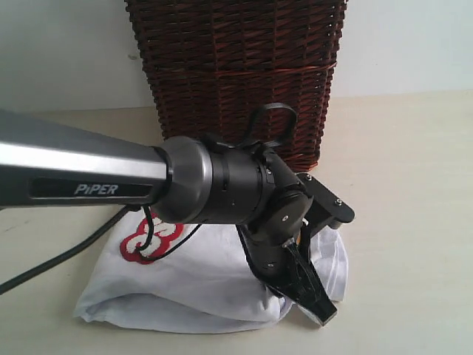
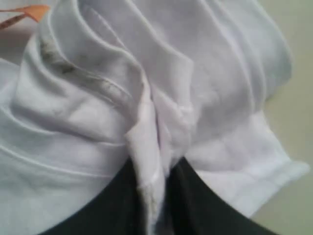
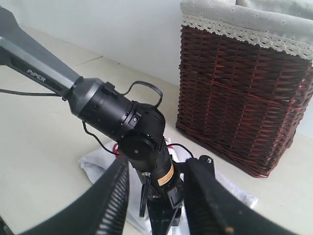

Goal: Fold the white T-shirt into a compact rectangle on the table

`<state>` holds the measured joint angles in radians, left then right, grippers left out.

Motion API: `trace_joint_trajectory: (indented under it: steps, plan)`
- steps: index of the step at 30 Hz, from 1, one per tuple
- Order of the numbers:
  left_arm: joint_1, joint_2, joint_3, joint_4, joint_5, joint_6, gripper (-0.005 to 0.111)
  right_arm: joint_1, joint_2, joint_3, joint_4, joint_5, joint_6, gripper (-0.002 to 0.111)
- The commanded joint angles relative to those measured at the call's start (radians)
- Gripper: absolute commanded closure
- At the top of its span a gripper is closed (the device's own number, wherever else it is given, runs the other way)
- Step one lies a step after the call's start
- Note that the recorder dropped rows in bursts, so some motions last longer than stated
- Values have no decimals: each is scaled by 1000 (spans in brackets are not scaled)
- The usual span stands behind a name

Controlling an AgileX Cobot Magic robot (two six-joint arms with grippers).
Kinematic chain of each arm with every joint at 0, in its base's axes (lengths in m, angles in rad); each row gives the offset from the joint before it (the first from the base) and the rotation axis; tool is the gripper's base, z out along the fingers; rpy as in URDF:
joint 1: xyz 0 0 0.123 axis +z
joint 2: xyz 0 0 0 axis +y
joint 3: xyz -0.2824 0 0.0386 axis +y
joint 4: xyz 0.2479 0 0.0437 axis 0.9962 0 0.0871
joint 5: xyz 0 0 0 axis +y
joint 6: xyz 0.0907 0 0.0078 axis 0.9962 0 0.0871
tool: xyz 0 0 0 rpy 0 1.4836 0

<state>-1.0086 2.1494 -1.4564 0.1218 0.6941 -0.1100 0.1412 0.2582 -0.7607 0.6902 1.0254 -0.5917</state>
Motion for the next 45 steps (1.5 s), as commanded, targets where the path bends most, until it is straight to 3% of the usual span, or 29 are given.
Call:
trace_joint_trajectory:
  steps: [1, 3, 7, 18, 27, 30, 34, 35, 37, 40, 42, 43, 44, 45]
  plan:
    - [-1, -51, -9, -40, 37, 62, 74, -1, -3, 26, 7, -5, 2, 70]
    - [-1, -53, -9, -34, 53, 58, 81, -1, -3, 49, 7, -13, 2, 70]
    - [3, -55, -9, -21, 46, 56, 106, -1, -3, 84, 7, -33, 2, 70]
    - [-1, -61, -9, -25, -36, 56, 107, -1, -3, 84, 7, -33, 2, 70]
    - [-5, -91, -81, -25, -207, 38, 107, -1, -3, 85, 13, -33, 2, 70]
    - [-8, -82, -96, -25, -231, 53, 95, -1, -3, 85, 13, -33, 2, 70]
    - [-12, -55, -96, -26, -345, 25, 48, -1, -3, 85, 13, -33, 2, 70]
    - [-13, -46, -96, -28, -375, 21, 41, -1, -3, 85, 13, -33, 2, 70]
    - [-28, -32, -96, -28, -430, 21, 37, -1, -3, 85, 13, -33, 2, 70]
    - [-39, -35, -96, -21, -396, 24, 47, -1, -3, 86, 13, -31, 2, 70]
    - [-30, -69, -96, 15, -232, 24, 66, -1, -3, 86, 13, -25, 2, 72]
    - [-21, -104, -93, 65, -109, 24, 88, -1, -8, 86, 10, -11, -1, 79]
    - [-16, -127, -83, 84, -59, 24, 100, -1, -14, 86, 2, -11, -6, 83]
    - [-8, -187, -54, 96, -34, 24, 106, -1, -39, 86, -26, -10, -9, 98]
